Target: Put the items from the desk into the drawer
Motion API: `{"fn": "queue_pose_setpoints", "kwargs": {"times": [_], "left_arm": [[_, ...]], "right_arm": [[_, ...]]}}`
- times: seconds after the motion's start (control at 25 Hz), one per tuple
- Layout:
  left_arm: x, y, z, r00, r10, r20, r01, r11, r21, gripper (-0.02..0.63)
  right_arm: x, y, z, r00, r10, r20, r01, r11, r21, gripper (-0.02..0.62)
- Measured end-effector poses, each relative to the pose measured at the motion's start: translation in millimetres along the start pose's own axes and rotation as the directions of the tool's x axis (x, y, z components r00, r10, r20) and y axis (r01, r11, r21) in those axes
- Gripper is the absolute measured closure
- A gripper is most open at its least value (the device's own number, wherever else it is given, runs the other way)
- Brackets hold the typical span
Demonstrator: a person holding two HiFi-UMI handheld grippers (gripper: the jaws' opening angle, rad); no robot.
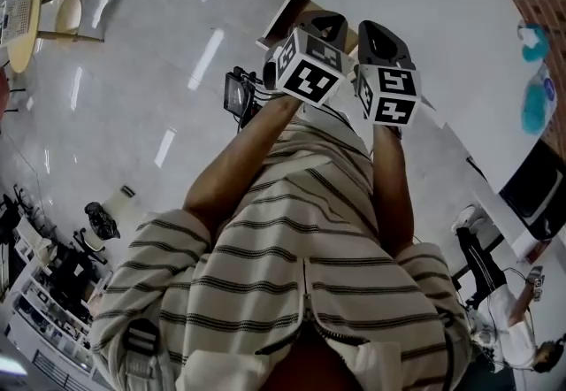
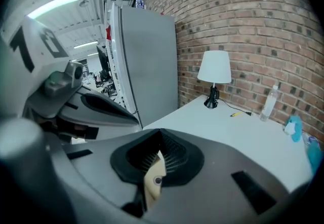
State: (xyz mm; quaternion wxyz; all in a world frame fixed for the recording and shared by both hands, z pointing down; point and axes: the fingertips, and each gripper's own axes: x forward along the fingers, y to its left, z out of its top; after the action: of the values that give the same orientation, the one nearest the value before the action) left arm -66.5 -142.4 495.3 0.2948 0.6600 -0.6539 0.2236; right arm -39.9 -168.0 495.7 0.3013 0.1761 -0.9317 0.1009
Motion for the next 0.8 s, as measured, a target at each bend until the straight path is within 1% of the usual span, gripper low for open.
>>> {"fn": "queue_pose_setpoints", "kwargs": {"times": [0.28,0.4,0.48,0.64,0.8], "left_arm": [[-16,-20,32,0.996,-0.014,0.084,0.008,0.997,0.079,0.598],[-21,-30,47,0.99,-0.052,0.127,0.04,0.994,0.1,0.598],[-30,-36,61,0.984,-0.078,0.161,0.061,0.992,0.106,0.598],[-51,-41,97,0.966,-0.095,0.242,0.07,0.992,0.106,0.598],[-65,-53,127,0.943,-0.108,0.313,0.072,0.99,0.123,0.598]], "right_arm": [[-32,-10,30,0.993,-0.055,0.109,0.052,0.998,0.033,0.583],[-44,-16,44,0.983,-0.082,0.164,0.077,0.996,0.035,0.583],[-58,-19,58,0.974,-0.102,0.2,0.096,0.995,0.038,0.583],[-85,-26,94,0.953,-0.136,0.27,0.131,0.991,0.039,0.583],[-106,-36,112,0.932,-0.165,0.321,0.158,0.986,0.048,0.583]]}}
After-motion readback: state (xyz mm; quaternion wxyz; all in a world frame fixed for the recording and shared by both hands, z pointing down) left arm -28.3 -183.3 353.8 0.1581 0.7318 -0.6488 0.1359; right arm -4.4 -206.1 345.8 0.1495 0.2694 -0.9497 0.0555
